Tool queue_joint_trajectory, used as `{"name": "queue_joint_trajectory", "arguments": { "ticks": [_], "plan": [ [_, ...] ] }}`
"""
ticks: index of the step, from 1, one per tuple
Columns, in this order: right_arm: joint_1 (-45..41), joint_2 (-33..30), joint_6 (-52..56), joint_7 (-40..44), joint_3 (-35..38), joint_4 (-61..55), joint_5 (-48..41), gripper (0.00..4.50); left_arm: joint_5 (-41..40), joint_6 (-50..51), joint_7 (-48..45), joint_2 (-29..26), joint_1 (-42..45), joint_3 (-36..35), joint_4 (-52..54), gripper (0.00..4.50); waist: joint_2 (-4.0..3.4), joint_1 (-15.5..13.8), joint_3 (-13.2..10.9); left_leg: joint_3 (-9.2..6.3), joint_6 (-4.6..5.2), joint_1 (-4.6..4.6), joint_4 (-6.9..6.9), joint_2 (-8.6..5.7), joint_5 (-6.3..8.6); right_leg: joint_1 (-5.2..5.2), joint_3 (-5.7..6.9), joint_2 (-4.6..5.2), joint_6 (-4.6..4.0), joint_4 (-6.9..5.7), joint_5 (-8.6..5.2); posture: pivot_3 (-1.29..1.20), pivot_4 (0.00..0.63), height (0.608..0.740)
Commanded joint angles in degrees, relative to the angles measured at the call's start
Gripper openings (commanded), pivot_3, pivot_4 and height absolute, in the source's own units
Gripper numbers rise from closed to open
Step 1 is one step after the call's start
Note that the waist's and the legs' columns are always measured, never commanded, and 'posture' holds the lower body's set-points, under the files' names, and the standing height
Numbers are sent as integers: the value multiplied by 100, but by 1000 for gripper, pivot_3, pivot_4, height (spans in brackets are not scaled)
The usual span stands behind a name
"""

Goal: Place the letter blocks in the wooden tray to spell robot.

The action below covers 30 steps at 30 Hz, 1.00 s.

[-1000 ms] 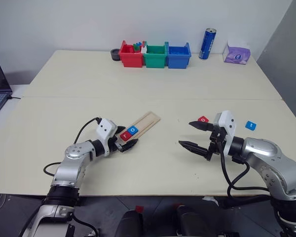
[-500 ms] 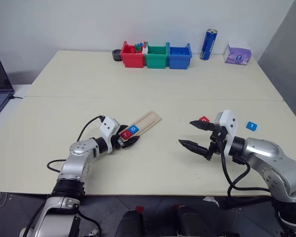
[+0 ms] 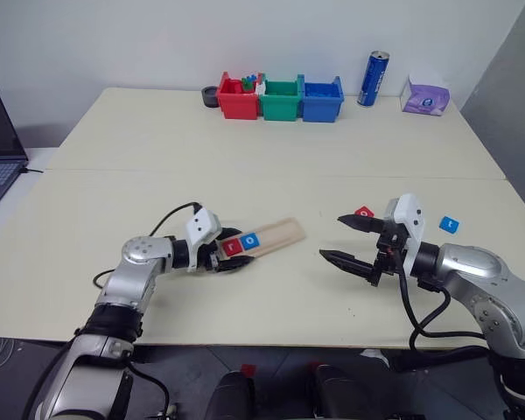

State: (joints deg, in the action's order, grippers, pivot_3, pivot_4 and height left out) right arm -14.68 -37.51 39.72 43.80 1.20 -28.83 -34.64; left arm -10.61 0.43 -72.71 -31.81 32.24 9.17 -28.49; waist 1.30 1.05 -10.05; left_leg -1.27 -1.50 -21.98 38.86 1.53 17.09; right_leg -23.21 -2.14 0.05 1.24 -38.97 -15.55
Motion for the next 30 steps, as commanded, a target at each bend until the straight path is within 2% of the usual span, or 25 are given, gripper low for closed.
{"name": "queue_joint_trajectory", "arguments": {
  "ticks": [1,6,14,30],
  "plan": [
    [-109,-73,-150,134,146,-52,-73,4500,216,-766,-590,183,595,223,-826,3394,1,1,-1,0,0,-1,0,1,0,-2,0,-3,0,0,0,0,150,740],
    [-62,-86,-174,143,178,-79,-63,4500,538,-1655,-1077,560,1278,434,-1989,3394,3,13,-1,1,2,-5,1,1,1,-4,-2,-9,0,3,0,0,150,740],
    [149,-133,-102,36,347,-308,-138,4500,677,-2174,-1592,829,1385,496,-2439,3394,4,44,-2,-3,3,-10,1,4,1,-7,-1,-10,2,4,-1,0,150,740],
    [88,-88,-109,-61,296,-279,-119,4500,933,-2250,-449,838,1223,398,-2725,3394,5,45,0,-4,3,0,8,4,1,0,-4,-11,3,-5,0,0,150,740]
  ]
}}
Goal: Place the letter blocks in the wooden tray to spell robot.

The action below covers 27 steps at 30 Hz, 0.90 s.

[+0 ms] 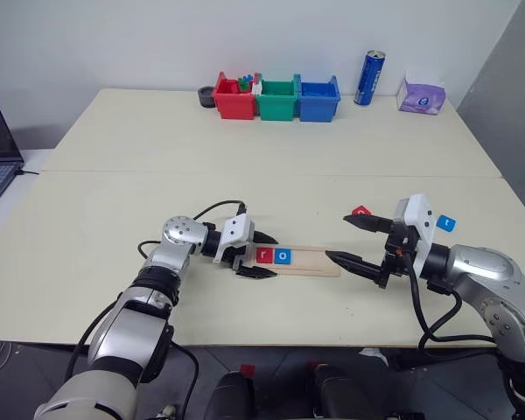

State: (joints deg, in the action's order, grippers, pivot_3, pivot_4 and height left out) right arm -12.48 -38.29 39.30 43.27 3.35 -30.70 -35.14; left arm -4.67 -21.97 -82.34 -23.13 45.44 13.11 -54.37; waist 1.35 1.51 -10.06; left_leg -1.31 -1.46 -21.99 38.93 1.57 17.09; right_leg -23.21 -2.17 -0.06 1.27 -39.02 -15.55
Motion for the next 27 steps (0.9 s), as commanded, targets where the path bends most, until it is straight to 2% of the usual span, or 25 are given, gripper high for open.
{"name": "queue_joint_trajectory", "arguments": {
  "ticks": [1,13,27],
  "plan": [
    [-152,-5,-74,-5,69,-75,-60,4500,353,-16,570,-26,-108,10,-154,3394,0,-4,1,0,0,2,0,0,0,2,0,0,1,0,1,0,150,740],
    [-250,10,-97,71,9,10,-42,4500,318,196,508,-111,-333,70,69,3394,1,-2,6,3,14,8,2,-1,-10,6,-2,0,2,-2,12,0,150,740],
    [-273,20,-87,94,-9,20,-58,4500,178,879,-139,-184,-480,148,593,3394,1,12,6,1,15,7,-1,4,-9,3,-3,-8,1,1,11,0,150,740]
  ]
}}
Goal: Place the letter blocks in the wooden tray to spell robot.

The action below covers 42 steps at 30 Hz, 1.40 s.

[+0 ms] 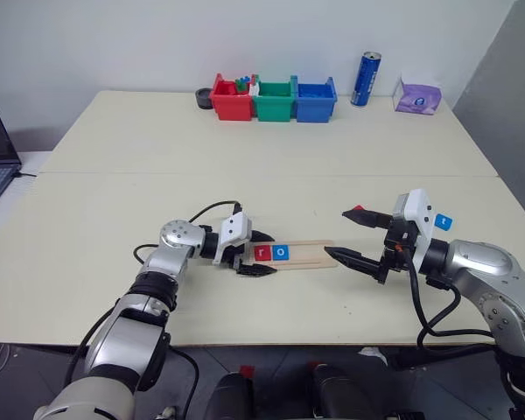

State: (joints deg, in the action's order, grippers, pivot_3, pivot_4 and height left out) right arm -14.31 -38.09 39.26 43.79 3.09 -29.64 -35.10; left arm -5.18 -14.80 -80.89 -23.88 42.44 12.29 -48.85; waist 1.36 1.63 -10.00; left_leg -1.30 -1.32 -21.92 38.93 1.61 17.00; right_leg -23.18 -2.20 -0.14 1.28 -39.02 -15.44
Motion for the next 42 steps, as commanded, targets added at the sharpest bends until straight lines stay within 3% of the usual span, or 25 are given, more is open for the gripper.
{"name": "queue_joint_trajectory", "arguments": {
  "ticks": [1,11,13,15,24,36,42],
  "plan": [
    [-90,1,-78,37,18,-90,-65,4500,225,184,-301,-110,-190,233,74,3394,0,-1,0,-1,0,-1,0,0,0,0,1,0,0,0,0,0,150,740],
    [-88,8,-71,25,29,-96,-69,4500,290,235,-188,-72,-199,240,119,3394,0,-4,0,-1,1,-4,-2,0,0,-1,1,1,0,4,0,0,150,740],
    [-88,4,-67,27,31,-99,-71,4500,300,250,-145,-71,-186,230,91,4134,0,-4,0,-1,1,-4,-2,-1,0,-1,1,1,0,4,-1,0,150,740],
    [-93,-2,-66,30,34,-93,-68,4500,306,275,-131,-66,-179,217,84,4460,-2,-5,1,0,1,-2,-2,-2,0,-1,0,2,0,3,-1,0,150,740],
    [11,-30,-113,45,51,-97,-18,4500,261,287,-229,-252,-254,169,232,4460,-2,-3,1,0,1,0,-1,0,0,0,0,1,0,0,0,0,150,740],
    [172,64,-143,-120,109,-174,-22,4500,-195,818,-647,-764,296,-254,532,4460,0,7,-3,-1,1,-7,-2,7,0,-9,-3,-12,-1,2,-1,0,150,740],
    [344,170,-123,-446,271,-206,15,4500,-552,1489,-264,-650,284,-571,1636,4460,3,-20,-4,-2,0,-16,-1,4,0,-11,1,-2,-1,5,-1,0,150,740]
  ]
}}
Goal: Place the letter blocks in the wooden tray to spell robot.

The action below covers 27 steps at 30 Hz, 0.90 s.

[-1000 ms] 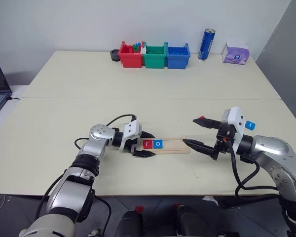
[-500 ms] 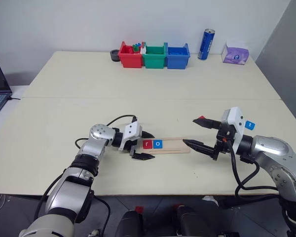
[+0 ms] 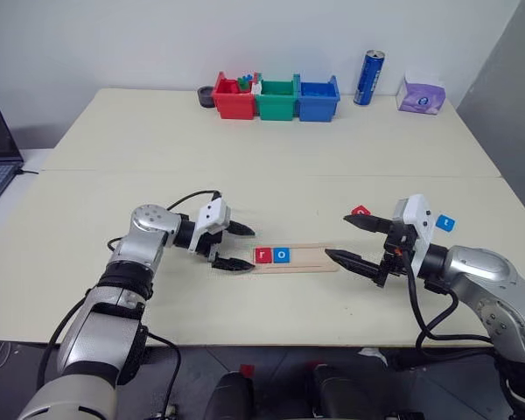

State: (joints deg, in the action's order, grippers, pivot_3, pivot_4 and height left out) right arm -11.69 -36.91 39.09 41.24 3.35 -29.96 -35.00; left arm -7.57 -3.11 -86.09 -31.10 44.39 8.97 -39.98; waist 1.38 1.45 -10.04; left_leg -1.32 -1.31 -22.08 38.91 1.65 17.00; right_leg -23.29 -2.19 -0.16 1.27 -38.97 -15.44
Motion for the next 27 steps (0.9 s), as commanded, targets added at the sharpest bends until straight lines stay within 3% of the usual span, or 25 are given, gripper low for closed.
{"name": "queue_joint_trajectory", "arguments": {
  "ticks": [1,5,10,18,27],
  "plan": [
    [134,70,-179,-347,272,-124,166,4500,-419,536,423,148,15,-293,1106,4460,0,-5,0,-1,0,-3,0,0,0,-1,0,2,0,0,0,0,150,740],
    [388,242,-565,-1206,431,152,1009,4500,-702,1307,1206,489,-482,-366,2527,4460,-1,-2,0,-1,-1,-5,1,0,-1,-1,-12,17,2,-1,-1,0,150,740],
    [604,571,-793,-2346,695,546,1930,4500,-840,2009,1901,795,-1033,-203,3568,4460,-2,13,1,0,-3,0,0,-1,-1,-1,-20,15,2,-6,-1,0,150,740],
    [236,1024,-1017,-3156,1009,1595,2417,4500,-519,2340,2846,1332,-1020,239,3774,4460,-3,14,2,7,-4,7,0,-7,-2,3,-21,14,1,-9,0,0,150,740],
    [-581,1178,-1697,-3004,865,3032,2553,4500,-277,2445,3492,1937,-764,620,3608,4460,-6,16,2,13,-4,7,-1,-8,-2,2,-24,13,0,-5,0,0,150,740]
  ]
}}
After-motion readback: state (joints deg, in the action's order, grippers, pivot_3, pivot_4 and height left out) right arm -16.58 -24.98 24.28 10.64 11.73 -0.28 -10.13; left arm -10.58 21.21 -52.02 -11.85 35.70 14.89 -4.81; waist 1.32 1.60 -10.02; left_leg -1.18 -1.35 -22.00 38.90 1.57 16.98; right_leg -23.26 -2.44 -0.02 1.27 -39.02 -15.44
